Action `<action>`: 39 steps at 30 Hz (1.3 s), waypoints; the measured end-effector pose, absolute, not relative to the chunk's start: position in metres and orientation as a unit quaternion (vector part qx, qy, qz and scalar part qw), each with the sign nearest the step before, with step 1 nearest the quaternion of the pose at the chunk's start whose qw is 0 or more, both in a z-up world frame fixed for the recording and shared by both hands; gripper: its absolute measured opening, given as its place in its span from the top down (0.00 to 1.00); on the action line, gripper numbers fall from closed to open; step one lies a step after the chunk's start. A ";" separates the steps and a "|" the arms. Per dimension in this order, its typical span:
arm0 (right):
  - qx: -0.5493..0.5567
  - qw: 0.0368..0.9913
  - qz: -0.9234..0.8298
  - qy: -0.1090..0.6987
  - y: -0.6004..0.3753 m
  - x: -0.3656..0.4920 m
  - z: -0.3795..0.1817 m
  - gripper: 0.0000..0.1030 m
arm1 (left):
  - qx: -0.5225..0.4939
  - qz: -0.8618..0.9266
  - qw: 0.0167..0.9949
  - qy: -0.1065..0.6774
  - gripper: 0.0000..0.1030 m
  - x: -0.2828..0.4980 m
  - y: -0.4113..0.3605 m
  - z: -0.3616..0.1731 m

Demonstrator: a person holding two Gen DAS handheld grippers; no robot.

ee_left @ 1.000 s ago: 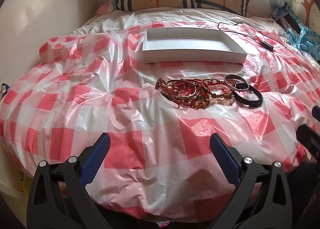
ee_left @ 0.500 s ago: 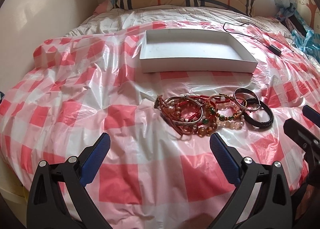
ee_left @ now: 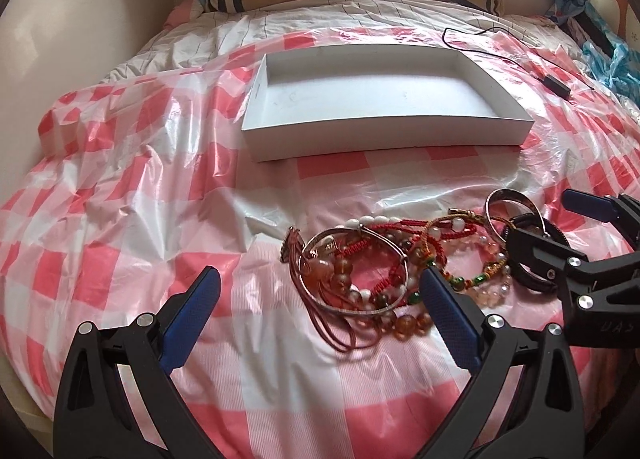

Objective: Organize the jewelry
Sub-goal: 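Close the left tool on a silver bangle while the right tool grasps the engraved silver bangle, then carry both silver bangles into the white box and open both tools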

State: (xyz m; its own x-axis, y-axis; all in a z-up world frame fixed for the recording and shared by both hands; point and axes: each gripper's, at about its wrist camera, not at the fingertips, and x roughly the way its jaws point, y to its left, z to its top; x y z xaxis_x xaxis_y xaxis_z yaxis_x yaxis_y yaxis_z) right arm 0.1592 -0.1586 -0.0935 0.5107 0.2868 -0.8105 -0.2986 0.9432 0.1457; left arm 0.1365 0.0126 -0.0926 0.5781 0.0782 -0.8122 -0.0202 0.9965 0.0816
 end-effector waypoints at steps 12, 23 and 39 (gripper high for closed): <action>-0.002 0.842 0.202 0.500 -0.160 0.185 -0.112 0.35 | 0.035 -0.001 0.880 0.474 0.27 0.157 0.010 -0.112; 0.038 0.875 0.203 0.437 -0.172 0.152 -0.071 0.35 | -0.002 -0.045 0.896 0.442 0.44 0.134 0.021 -0.089; 0.031 0.906 0.196 0.374 -0.163 0.170 -0.042 0.35 | 0.003 -0.048 0.917 0.396 0.44 0.163 0.010 -0.056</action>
State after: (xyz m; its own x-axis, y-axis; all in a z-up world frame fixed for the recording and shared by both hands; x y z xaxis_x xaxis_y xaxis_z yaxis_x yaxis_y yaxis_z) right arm 0.1703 -0.1635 -0.0415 0.6431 0.3790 -0.6654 -0.3329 0.9209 0.2028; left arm 0.1628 0.0100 -0.0558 0.6823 -0.0860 -0.7260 0.0906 0.9954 -0.0327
